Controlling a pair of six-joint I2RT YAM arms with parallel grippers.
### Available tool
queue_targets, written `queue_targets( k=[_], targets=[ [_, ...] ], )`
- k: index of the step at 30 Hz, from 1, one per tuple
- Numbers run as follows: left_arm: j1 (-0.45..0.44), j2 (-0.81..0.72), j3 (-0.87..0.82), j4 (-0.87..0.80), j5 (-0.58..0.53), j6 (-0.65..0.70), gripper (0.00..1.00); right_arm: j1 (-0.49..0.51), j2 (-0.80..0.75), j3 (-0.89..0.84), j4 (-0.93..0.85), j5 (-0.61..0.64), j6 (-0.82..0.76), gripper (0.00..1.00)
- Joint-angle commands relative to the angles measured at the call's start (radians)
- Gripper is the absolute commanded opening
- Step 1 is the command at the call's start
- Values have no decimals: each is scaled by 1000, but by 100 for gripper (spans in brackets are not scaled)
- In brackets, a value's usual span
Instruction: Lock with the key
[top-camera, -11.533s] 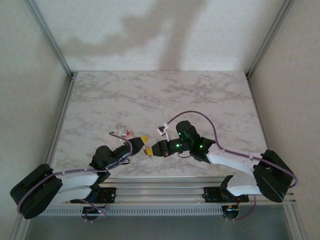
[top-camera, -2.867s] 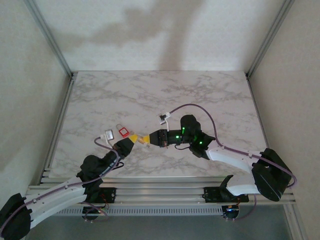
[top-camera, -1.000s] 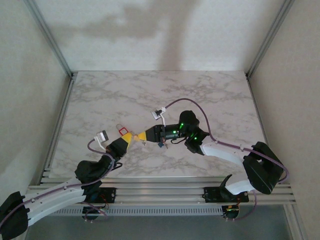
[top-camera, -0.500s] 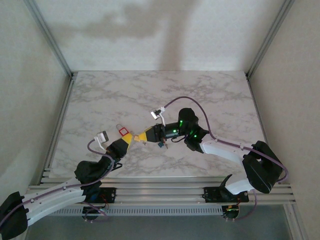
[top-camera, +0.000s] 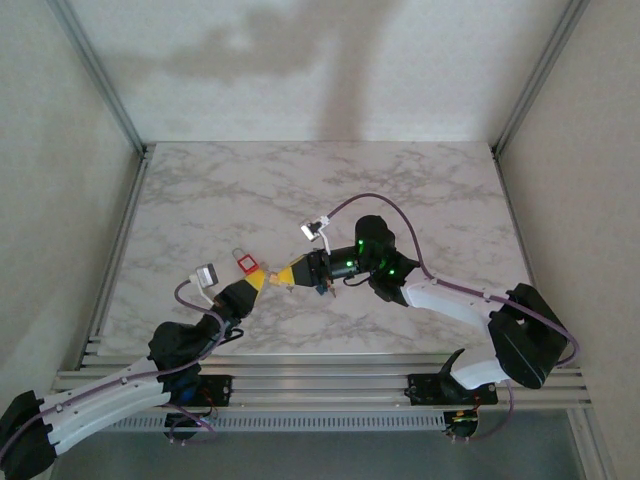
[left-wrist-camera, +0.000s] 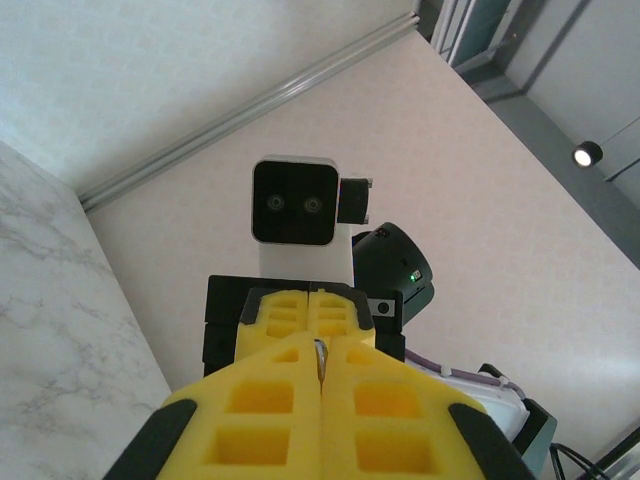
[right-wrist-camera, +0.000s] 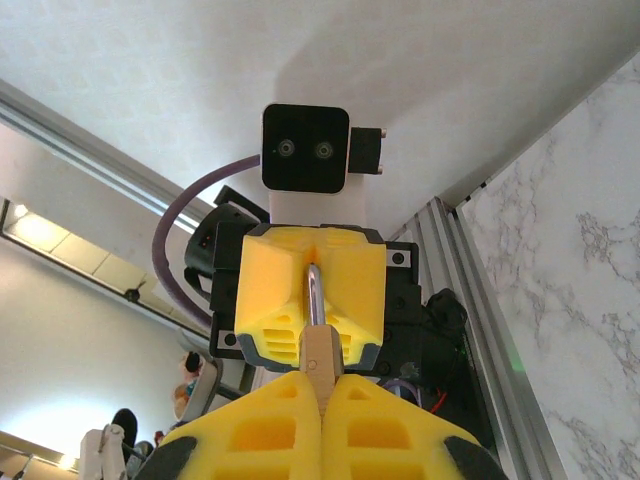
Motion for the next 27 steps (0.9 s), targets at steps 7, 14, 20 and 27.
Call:
queue_targets(
  k=[7,14,20,27],
  targets=[
    [-68,-6,-80,-2,275,-23,0,-5,-14,-16,52,222,-22,0],
    [-72,-9,-73,-15,280,-25,0,-5,-18,-36,93,241,-29,0],
    [-80,-6,-76,-21,274,-15,0,-1,-16,-30,97,232,-8,0],
    [-93,30,-104,22,258,-3,0,23,-15,-26,139,224,23,0]
  ],
)
